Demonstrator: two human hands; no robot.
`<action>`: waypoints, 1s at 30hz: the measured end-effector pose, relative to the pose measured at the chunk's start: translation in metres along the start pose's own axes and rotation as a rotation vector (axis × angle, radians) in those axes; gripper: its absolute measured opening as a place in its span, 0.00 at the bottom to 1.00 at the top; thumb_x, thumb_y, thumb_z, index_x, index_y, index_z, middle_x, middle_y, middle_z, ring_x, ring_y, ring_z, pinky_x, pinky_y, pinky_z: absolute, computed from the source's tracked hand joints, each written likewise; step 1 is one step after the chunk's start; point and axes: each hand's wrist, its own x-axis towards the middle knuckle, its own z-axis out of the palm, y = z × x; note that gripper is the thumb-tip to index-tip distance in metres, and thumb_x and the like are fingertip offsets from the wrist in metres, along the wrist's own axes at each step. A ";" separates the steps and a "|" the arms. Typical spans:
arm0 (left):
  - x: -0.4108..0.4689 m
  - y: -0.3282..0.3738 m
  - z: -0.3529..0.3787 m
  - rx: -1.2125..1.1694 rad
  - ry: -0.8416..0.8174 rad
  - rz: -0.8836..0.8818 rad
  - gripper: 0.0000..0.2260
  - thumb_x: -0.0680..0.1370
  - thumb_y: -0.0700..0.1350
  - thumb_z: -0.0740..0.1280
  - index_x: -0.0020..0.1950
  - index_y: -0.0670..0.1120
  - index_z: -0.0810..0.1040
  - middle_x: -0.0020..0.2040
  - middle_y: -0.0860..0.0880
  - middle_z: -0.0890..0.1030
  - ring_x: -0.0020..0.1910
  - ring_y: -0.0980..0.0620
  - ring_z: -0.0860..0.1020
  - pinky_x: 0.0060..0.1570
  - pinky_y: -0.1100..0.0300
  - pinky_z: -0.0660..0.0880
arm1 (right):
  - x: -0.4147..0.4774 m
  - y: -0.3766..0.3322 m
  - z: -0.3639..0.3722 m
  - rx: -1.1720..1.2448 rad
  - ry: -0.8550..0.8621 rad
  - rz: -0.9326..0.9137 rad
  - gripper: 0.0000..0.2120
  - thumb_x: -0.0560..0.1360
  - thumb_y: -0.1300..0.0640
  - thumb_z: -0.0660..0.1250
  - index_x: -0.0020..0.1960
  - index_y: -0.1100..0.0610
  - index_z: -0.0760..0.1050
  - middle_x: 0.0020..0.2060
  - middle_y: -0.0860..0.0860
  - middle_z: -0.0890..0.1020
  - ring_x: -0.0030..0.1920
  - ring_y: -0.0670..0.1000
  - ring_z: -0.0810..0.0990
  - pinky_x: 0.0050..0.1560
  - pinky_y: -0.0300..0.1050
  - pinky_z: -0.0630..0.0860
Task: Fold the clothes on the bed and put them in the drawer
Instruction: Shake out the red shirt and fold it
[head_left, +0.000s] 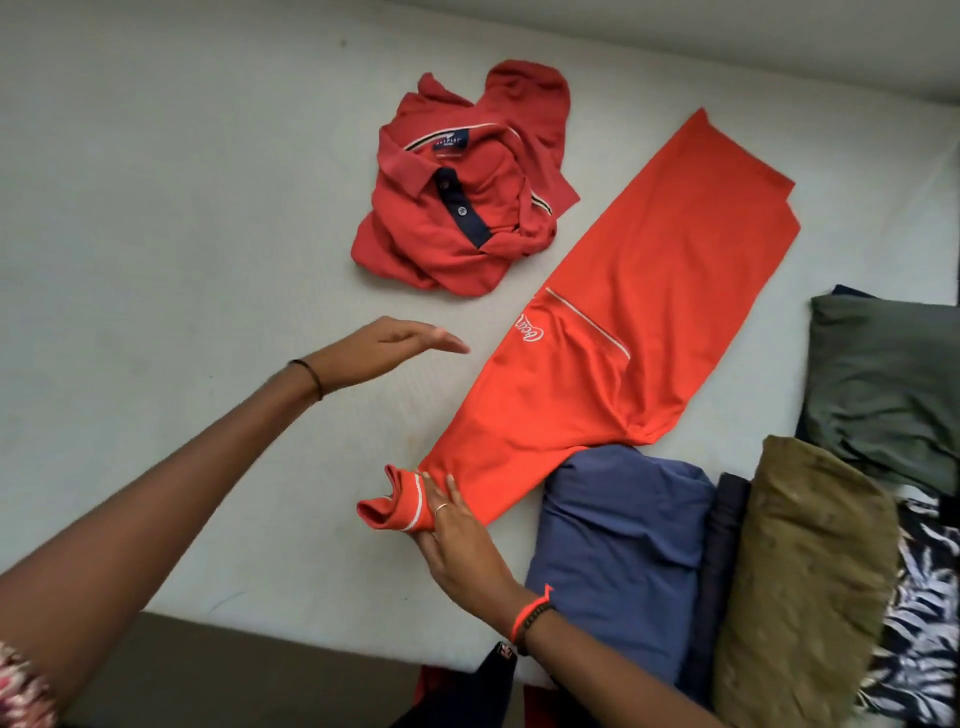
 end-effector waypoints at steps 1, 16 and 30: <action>0.008 0.006 0.012 -0.077 -0.063 -0.011 0.20 0.83 0.52 0.51 0.60 0.46 0.80 0.60 0.54 0.80 0.63 0.65 0.73 0.63 0.73 0.64 | -0.006 -0.006 -0.004 0.104 0.011 0.074 0.26 0.79 0.56 0.57 0.75 0.61 0.59 0.71 0.51 0.65 0.73 0.46 0.58 0.71 0.31 0.49; 0.055 -0.039 0.067 -0.058 -0.041 -0.309 0.47 0.68 0.78 0.45 0.64 0.40 0.75 0.65 0.46 0.77 0.65 0.50 0.73 0.70 0.55 0.59 | 0.057 0.034 -0.183 1.278 0.364 0.420 0.10 0.80 0.61 0.57 0.54 0.62 0.77 0.44 0.54 0.85 0.44 0.48 0.84 0.49 0.44 0.81; 0.058 -0.055 0.083 0.010 0.080 -0.155 0.13 0.77 0.55 0.67 0.57 0.49 0.79 0.55 0.52 0.82 0.55 0.55 0.79 0.59 0.58 0.72 | 0.094 0.084 -0.207 0.789 0.325 0.673 0.25 0.64 0.47 0.78 0.55 0.57 0.78 0.47 0.50 0.83 0.51 0.49 0.81 0.50 0.47 0.78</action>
